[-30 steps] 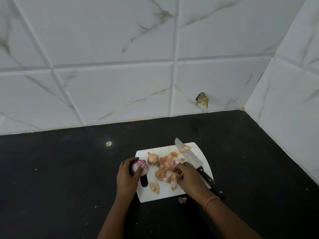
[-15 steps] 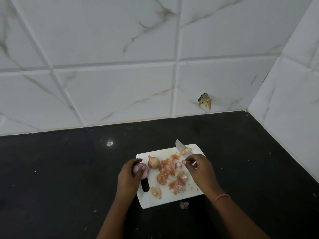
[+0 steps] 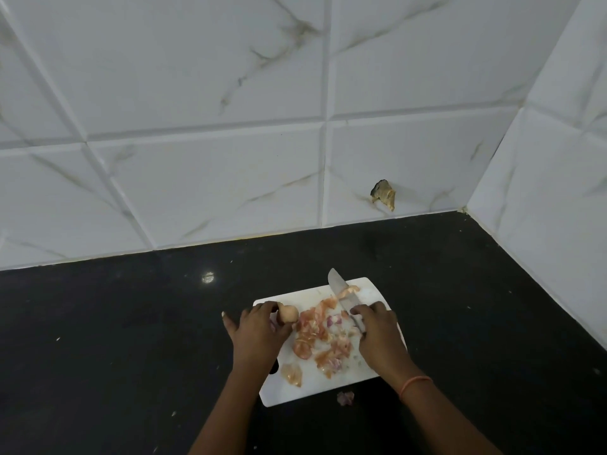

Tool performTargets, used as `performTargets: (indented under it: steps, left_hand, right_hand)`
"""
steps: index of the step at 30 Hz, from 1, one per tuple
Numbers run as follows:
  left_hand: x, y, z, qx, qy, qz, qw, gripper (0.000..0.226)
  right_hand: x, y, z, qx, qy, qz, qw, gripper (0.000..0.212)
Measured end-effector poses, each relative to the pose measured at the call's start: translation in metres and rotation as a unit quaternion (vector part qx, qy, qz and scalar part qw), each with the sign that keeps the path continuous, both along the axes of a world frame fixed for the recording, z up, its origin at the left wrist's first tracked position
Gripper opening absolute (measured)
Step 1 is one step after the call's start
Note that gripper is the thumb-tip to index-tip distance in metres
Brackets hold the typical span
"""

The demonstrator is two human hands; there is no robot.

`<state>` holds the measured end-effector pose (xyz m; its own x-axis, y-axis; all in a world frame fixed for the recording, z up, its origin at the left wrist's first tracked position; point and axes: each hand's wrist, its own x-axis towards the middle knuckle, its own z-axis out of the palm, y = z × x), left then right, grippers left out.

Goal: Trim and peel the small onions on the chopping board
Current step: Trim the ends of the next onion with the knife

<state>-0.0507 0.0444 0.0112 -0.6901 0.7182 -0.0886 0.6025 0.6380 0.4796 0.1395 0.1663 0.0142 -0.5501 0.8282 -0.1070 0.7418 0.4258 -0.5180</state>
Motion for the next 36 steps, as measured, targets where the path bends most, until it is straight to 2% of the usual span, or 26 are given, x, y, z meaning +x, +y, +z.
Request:
performTargets:
  steps: [3, 5, 9, 13, 16, 20, 24, 26, 30, 32, 36]
  left_hand:
    - [0.001, 0.001, 0.003, 0.001, -0.014, 0.0, 1.0, 0.035]
    - [0.001, 0.001, 0.004, 0.011, -0.033, 0.002, 0.999, 0.034]
    - [0.002, -0.001, 0.009, 0.067, -0.061, 0.021, 0.996, 0.033]
    - [0.01, -0.003, 0.017, 0.173, -0.083, 0.009, 0.981, 0.035]
    - [0.027, -0.008, 0.036, 0.292, -0.207, 0.022, 0.934, 0.034]
    - [0.044, -0.008, 0.052, 0.336, -0.451, 0.085, 0.822, 0.024]
    - [0.051, -0.006, 0.048, 0.366, -0.544, 0.192, 0.73, 0.026]
    - [0.054, -0.005, 0.047, 0.384, -0.567, 0.221, 0.694, 0.032]
    - [0.058, -0.005, 0.043, 0.418, -0.582, 0.25, 0.652, 0.037]
    - [0.062, -0.004, 0.047, 0.422, -0.577, 0.247, 0.654, 0.035]
    - [0.074, -0.002, 0.056, 0.382, -0.531, 0.222, 0.723, 0.015]
  right_hand:
    - [-0.005, -0.012, 0.0, -0.04, 0.051, 0.058, 0.996, 0.049]
    - [-0.004, -0.016, 0.0, -0.045, 0.08, 0.041, 0.995, 0.05]
    - [0.008, -0.019, 0.002, -0.002, 0.002, -0.027, 1.0, 0.049]
    - [0.018, -0.017, 0.009, -0.048, -0.019, -0.01, 0.999, 0.036]
    - [0.022, -0.019, 0.019, -0.064, 0.01, -0.014, 0.998, 0.028]
    - [0.024, -0.03, 0.027, -0.085, 0.032, -0.032, 0.995, 0.016]
    - [0.027, -0.048, 0.019, -0.118, 0.073, -0.022, 0.99, 0.022]
    - [0.03, -0.056, 0.019, -0.152, 0.112, -0.013, 0.982, 0.024]
    - [0.038, -0.062, 0.024, -0.157, 0.183, -0.011, 0.97, 0.023]
    - [0.041, -0.06, 0.024, -0.126, 0.193, -0.035, 0.972, 0.021]
    - [0.055, -0.049, 0.019, -0.107, 0.173, -0.116, 0.972, 0.019]
